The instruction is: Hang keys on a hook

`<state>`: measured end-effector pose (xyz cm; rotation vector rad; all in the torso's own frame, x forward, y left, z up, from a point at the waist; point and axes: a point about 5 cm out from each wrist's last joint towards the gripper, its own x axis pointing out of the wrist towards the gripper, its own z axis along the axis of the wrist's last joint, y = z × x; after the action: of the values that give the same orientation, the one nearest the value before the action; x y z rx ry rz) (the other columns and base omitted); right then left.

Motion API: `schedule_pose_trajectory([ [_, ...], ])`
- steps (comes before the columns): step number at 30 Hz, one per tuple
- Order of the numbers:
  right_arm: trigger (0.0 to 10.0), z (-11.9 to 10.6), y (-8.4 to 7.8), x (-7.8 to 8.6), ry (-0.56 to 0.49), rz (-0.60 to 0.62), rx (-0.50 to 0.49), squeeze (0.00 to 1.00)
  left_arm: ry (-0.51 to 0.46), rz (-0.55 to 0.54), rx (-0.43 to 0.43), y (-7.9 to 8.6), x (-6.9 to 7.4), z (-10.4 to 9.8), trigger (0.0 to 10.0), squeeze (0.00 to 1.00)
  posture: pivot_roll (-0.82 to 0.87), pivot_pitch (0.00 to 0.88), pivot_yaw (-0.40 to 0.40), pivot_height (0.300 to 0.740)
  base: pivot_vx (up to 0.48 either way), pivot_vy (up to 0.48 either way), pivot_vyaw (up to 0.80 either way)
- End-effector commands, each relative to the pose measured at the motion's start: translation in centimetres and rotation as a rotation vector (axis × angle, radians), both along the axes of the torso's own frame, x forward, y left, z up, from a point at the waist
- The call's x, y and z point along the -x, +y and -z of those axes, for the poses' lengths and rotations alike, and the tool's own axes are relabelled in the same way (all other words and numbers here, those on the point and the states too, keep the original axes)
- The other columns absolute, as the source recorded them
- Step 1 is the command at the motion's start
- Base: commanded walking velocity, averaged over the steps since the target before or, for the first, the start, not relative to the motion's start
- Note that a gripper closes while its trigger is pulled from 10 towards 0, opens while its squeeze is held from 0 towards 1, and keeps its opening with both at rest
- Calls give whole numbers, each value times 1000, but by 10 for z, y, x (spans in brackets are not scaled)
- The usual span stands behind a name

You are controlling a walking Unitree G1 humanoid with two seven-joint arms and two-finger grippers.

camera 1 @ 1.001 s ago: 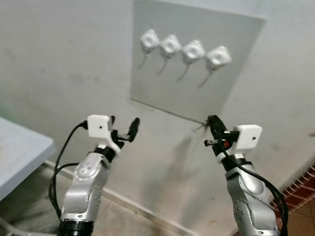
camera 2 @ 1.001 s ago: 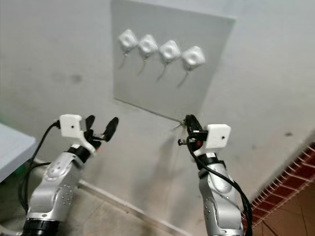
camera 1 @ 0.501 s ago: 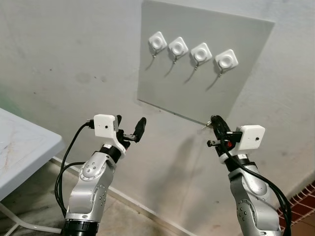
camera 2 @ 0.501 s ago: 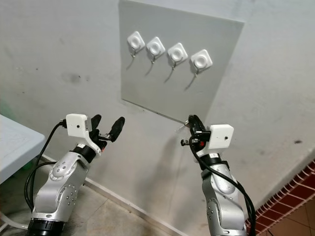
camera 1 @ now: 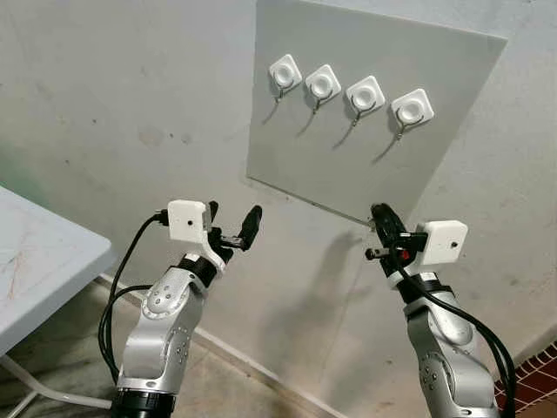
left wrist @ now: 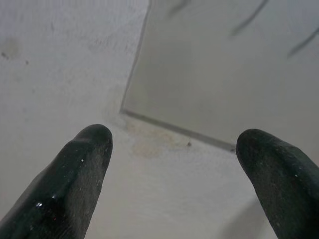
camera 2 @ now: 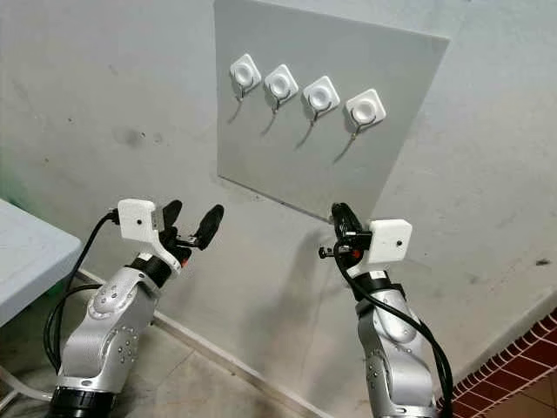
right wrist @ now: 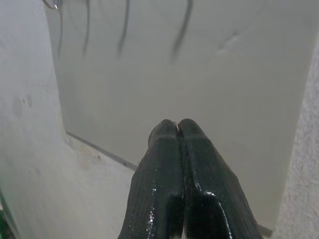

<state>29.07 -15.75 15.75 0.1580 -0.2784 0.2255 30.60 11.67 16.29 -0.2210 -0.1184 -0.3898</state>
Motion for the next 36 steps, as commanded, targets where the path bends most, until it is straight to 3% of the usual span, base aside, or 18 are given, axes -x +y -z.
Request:
schedule_pose_trajectory([
  [1,10000,-15,0,3,-82,-12,-9,0,-52,59,-8,-9,2,-13,10000,0,19,0,-92,740,0,0,0],
  [19,10000,-38,0,-1,-174,7,-35,0,-159,273,-66,-44,12,-39,10000,0,17,0,-89,740,0,0,0],
  [36,10000,-68,2,-15,-276,-33,-10,0,-179,331,-69,-52,10,-49,10000,0,0,0,-67,740,0,0,0],
])
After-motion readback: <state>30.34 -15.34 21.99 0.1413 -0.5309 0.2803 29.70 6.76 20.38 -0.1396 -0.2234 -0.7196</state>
